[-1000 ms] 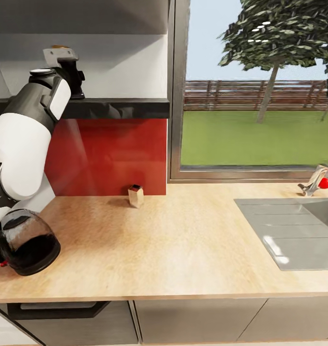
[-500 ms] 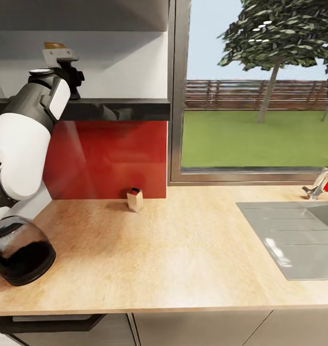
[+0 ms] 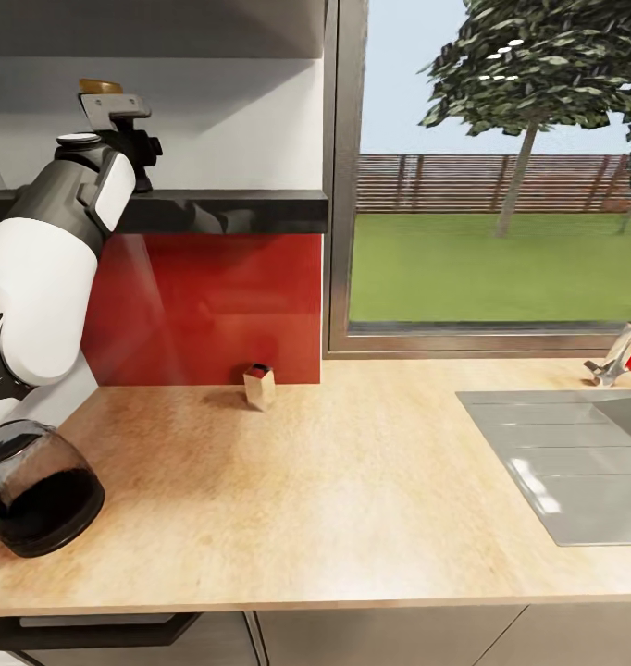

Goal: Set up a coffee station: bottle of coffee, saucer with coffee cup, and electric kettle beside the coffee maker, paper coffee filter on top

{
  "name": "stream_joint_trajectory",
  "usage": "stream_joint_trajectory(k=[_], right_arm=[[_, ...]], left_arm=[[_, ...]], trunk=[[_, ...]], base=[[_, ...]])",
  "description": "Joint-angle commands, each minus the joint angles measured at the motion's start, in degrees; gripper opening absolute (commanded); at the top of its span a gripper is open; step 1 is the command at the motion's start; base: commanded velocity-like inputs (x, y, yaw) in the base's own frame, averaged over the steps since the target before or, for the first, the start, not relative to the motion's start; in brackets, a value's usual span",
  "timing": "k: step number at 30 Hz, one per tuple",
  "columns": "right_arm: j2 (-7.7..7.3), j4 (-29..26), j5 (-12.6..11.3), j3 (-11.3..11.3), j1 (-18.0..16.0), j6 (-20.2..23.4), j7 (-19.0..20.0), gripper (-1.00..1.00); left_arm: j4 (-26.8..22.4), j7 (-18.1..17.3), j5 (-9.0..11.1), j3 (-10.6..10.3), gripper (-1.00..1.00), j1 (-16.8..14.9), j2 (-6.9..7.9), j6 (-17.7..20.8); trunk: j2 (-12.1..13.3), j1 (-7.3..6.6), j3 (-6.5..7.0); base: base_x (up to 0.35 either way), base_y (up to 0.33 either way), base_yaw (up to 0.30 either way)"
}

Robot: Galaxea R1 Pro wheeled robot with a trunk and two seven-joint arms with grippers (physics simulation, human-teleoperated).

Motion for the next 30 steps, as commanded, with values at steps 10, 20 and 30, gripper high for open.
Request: stream_joint_trajectory(k=[10, 20, 30], right_arm=[[-0.01, 0.0, -0.5, 0.2, -0.1, -0.2, 0.0, 1.00], [-0.01, 0.0, -0.5, 0.3, 0.0, -0.2, 0.0, 1.00], [-0.01, 0.0, -0.5, 0.3, 0.0, -0.2, 0.2, 1.00]], left_arm=[[-3.2, 0.1, -0.3, -0.2, -1.00, 3.2, 0.05, 0.9], [-3.9, 0.1, -0.3, 0.0, -1.00, 3.5, 0.14, 1.0], [-4.0, 0.2, -0.2, 0.0, -1.00, 3.5, 0.05, 1.1]], trunk=[[-0.1, 0.03, -0.13], [-0.1, 0.03, -0.13], [-0.1, 0.03, -0.13]], base=[[0.000, 0.000, 0.000], [0.000, 0.000, 0.000], [0.000, 0.000, -0.035]])
